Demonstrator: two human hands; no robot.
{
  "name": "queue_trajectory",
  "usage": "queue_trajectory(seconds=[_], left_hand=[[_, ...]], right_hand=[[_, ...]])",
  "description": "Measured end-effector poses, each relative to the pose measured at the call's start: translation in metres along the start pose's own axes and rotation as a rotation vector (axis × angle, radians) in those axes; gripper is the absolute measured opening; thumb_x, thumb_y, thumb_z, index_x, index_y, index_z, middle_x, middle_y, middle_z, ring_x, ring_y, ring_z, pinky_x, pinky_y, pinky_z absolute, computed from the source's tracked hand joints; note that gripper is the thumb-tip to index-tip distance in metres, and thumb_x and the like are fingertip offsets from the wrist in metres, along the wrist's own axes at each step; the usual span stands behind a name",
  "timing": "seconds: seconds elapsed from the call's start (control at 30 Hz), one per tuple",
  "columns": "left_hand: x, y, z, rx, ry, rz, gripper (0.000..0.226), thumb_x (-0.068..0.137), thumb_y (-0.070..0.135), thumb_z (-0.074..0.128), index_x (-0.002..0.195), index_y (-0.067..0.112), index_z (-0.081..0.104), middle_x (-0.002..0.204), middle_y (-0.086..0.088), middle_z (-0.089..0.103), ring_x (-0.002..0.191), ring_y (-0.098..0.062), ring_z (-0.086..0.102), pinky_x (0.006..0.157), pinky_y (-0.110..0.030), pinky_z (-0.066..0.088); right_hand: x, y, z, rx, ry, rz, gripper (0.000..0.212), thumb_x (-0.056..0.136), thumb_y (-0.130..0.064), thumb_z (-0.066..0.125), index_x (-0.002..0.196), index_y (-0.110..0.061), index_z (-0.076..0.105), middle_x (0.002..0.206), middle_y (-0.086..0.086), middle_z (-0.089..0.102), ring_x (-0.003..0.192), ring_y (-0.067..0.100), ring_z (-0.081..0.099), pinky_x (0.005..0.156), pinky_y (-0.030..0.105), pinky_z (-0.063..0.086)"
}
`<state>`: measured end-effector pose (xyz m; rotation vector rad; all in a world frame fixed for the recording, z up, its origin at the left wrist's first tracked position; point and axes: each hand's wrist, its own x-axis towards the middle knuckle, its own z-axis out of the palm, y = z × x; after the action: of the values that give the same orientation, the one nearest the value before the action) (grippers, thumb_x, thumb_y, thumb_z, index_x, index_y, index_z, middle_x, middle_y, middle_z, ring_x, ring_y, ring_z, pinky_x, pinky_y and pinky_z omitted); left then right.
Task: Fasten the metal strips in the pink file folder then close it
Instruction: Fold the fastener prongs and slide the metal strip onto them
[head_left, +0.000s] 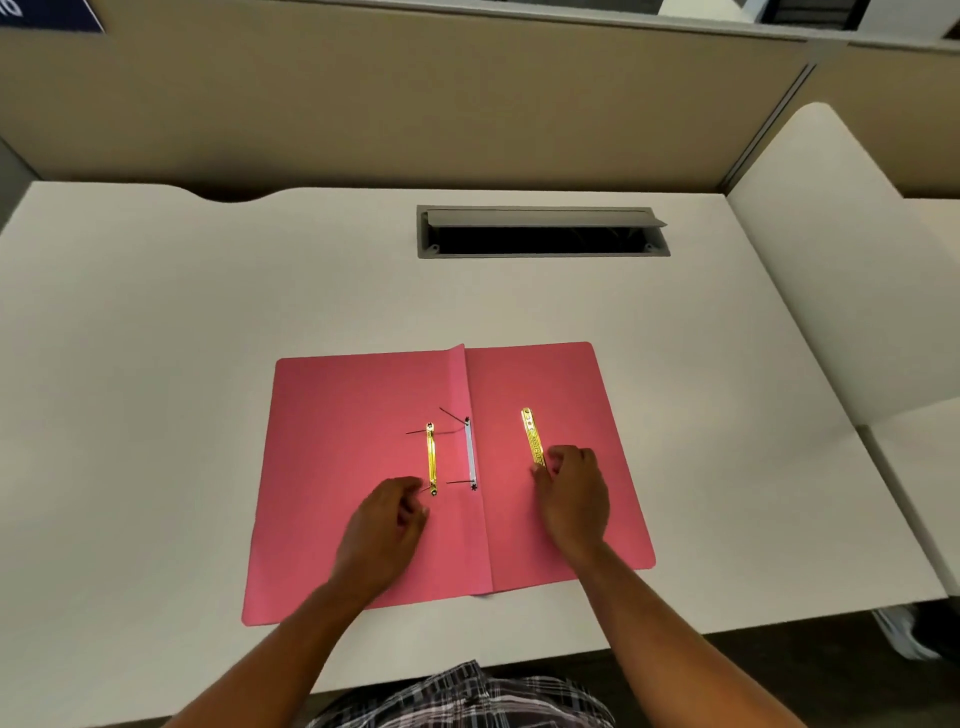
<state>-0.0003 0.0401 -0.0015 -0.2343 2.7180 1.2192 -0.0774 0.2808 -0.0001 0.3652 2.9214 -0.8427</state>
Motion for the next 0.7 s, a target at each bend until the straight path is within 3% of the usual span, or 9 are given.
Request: queue_trajectory(seconds=[0.17, 0.37, 0.5, 0.7], left_hand=[[-0.003, -0.019, 0.003, 0.042, 0.002, 0.119, 0.037, 0.088, 0.015, 0.067, 0.123, 0.022, 0.057, 0.093, 0.013, 0.056, 0.084, -0.002, 0.054, 0.073, -0.023, 0.049], [-0.003, -0.019, 0.005, 0.052, 0.000, 0.135, 0.037, 0.088, 0.015, 0.068, 0.122, 0.023, 0.056, 0.093, 0.012, 0.056, 0.084, -0.002, 0.053, 0.071, -0.014, 0.041], [-0.002, -0.019, 0.006, 0.052, 0.011, 0.138, 0.038, 0.087, 0.015, 0.068, 0.122, 0.023, 0.056, 0.093, 0.011, 0.057, 0.083, -0.003, 0.053, 0.071, -0.015, 0.041], [-0.002, -0.021, 0.007, 0.058, 0.024, 0.146, 0.038, 0.088, 0.016, 0.067, 0.123, 0.023, 0.055, 0.093, 0.011, 0.056, 0.083, -0.004, 0.053, 0.071, -0.018, 0.042]], right_hand=[[0.004, 0.001, -0.003, 0.061, -0.010, 0.092, 0.016, 0.089, -0.023, 0.077, 0.103, -0.015, 0.075, 0.100, 0.002, 0.071, 0.087, 0.020, 0.066, 0.068, 0.027, 0.040], [0.012, -0.004, -0.007, 0.130, -0.077, 0.190, 0.011, 0.088, -0.020, 0.075, 0.098, -0.020, 0.078, 0.101, -0.002, 0.077, 0.092, 0.020, 0.071, 0.070, 0.027, 0.045], [0.015, -0.008, -0.010, 0.103, -0.147, 0.178, 0.015, 0.087, -0.020, 0.070, 0.098, -0.020, 0.080, 0.101, -0.002, 0.078, 0.093, 0.021, 0.072, 0.073, 0.030, 0.054], [0.023, -0.012, -0.019, 0.006, -0.249, 0.145, 0.014, 0.085, -0.026, 0.069, 0.092, -0.020, 0.080, 0.088, -0.004, 0.077, 0.080, 0.018, 0.069, 0.063, 0.027, 0.050]])
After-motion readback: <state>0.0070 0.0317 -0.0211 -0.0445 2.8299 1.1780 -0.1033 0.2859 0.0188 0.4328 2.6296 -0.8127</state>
